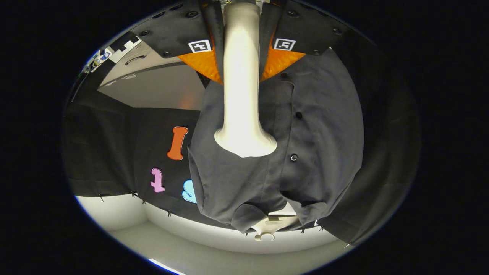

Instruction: Iron the clothes twice with a garment steamer, once on the left side and once on the right side.

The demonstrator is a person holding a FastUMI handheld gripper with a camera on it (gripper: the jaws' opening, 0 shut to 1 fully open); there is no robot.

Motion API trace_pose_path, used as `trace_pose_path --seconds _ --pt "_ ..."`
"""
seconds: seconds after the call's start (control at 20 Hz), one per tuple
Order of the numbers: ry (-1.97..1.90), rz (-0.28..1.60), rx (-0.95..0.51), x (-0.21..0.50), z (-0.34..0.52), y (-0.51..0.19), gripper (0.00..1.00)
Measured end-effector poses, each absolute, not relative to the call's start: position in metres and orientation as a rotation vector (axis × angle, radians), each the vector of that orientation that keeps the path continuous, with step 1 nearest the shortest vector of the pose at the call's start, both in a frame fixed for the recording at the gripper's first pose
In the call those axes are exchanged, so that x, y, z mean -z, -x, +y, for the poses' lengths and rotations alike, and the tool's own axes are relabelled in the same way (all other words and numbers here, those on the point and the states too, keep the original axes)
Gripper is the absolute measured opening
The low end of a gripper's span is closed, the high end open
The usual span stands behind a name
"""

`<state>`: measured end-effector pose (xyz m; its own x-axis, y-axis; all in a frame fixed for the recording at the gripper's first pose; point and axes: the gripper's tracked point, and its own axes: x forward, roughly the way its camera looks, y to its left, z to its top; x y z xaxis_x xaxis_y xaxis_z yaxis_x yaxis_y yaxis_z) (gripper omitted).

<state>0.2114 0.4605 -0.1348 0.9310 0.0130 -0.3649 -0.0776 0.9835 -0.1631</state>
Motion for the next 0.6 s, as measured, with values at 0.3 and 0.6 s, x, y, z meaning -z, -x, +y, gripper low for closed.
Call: trace_pose_path --seconds 0.3,0.6 --pt "0.192 0.423 -0.045 0.176 0.464 -0.193 0.45" --pt "0.207 0.504 -0.067 0.227 0.462 -0.158 0.45"
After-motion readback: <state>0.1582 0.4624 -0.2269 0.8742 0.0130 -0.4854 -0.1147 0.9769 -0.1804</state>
